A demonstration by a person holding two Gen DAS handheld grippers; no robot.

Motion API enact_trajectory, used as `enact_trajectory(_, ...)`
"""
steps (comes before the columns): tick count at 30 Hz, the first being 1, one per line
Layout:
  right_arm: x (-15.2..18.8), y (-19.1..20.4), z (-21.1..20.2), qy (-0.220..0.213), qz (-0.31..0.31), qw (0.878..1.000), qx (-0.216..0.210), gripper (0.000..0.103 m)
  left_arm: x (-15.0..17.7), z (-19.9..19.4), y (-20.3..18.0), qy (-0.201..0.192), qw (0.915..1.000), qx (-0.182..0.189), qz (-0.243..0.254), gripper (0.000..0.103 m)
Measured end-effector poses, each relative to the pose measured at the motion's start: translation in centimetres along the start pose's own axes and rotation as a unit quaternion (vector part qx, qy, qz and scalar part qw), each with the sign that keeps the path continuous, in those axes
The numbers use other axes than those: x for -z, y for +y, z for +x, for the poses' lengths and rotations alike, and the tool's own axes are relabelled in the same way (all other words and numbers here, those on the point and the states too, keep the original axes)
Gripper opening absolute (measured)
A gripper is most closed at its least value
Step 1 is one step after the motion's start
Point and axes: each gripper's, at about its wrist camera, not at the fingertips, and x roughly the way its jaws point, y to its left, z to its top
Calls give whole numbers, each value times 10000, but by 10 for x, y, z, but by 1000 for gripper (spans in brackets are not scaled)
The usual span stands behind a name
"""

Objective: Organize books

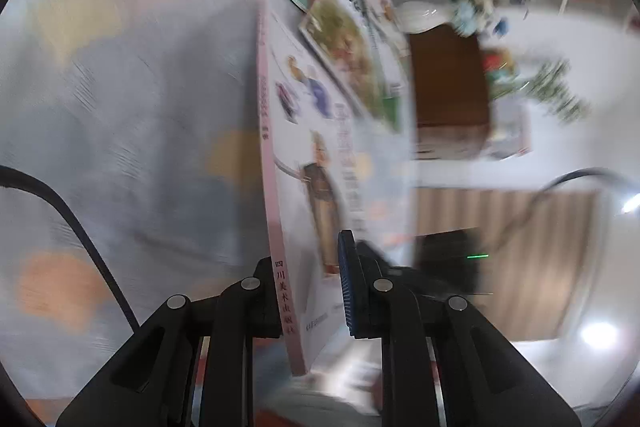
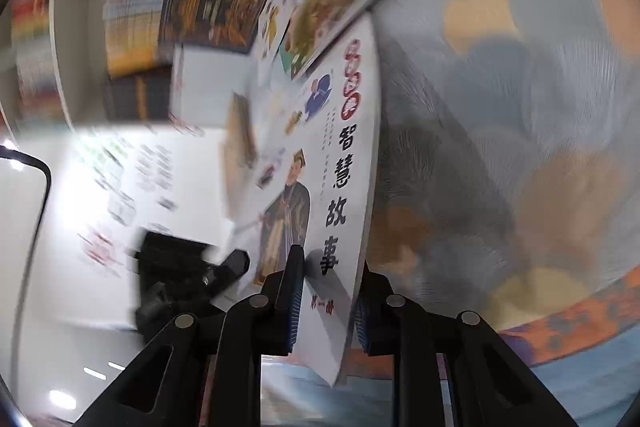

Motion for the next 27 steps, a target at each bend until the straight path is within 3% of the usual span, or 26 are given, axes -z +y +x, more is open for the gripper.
enact_trajectory(3, 7, 33, 4, 39, -934, 9927, 763, 21, 10, 1, -14, -76, 9944, -815, 667, 16)
enact_trajectory(5, 17, 53, 8, 124, -1546, 9807, 1186, 21, 17, -3, -23, -180, 9908, -961, 937, 16)
enact_trajectory(9, 36, 85, 12, 399, -2466, 9567, 1497, 21, 33, -24, -29, -445, 9867, -1032, 1173, 16)
enact_trajectory(13, 47, 116, 21, 677, -3119, 9369, 1428, 21, 40, -57, -30, -848, 9866, -894, 1068, 16)
enact_trajectory(18, 49, 155, 43, 897, -3798, 9129, 1193, 21, 38, -91, -23, -1336, 9819, -989, 908, 16)
enact_trajectory(24, 25, 206, 82, 1048, -4494, 8818, 970, 22, 14, -132, -14, -2156, 9679, -986, 840, 16)
enact_trajectory(27, 10, 230, 105, 1033, -4796, 8669, 881, 23, -9, -149, -7, -2439, 9587, -1160, 891, 16)
